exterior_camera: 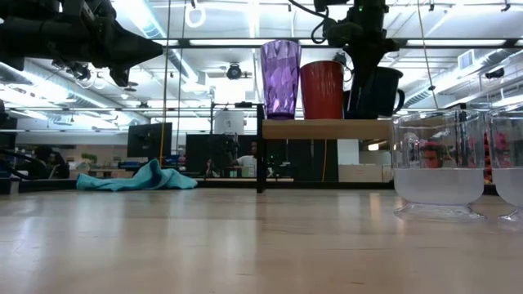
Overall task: Stack small to large cups/mugs on shelf
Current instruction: Put the black mug on the shelf aligned with the other black mug
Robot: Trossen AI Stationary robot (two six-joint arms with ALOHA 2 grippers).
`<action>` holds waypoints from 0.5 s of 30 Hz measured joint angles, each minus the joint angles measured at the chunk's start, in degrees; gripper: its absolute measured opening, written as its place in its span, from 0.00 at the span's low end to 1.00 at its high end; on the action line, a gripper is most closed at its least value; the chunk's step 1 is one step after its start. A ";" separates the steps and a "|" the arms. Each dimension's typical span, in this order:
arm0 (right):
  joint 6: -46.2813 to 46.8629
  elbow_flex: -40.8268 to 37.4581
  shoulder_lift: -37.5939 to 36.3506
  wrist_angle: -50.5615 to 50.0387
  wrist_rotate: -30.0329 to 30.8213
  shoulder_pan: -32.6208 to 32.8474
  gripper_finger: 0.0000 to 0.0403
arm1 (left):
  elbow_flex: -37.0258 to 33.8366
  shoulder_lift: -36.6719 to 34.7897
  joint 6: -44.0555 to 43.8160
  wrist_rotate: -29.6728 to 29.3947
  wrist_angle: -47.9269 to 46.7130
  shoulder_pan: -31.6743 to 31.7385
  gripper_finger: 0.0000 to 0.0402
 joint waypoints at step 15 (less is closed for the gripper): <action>-2.36 0.00 0.00 1.07 0.23 0.00 0.08 | 0.00 0.00 -0.30 0.00 -0.01 0.02 0.09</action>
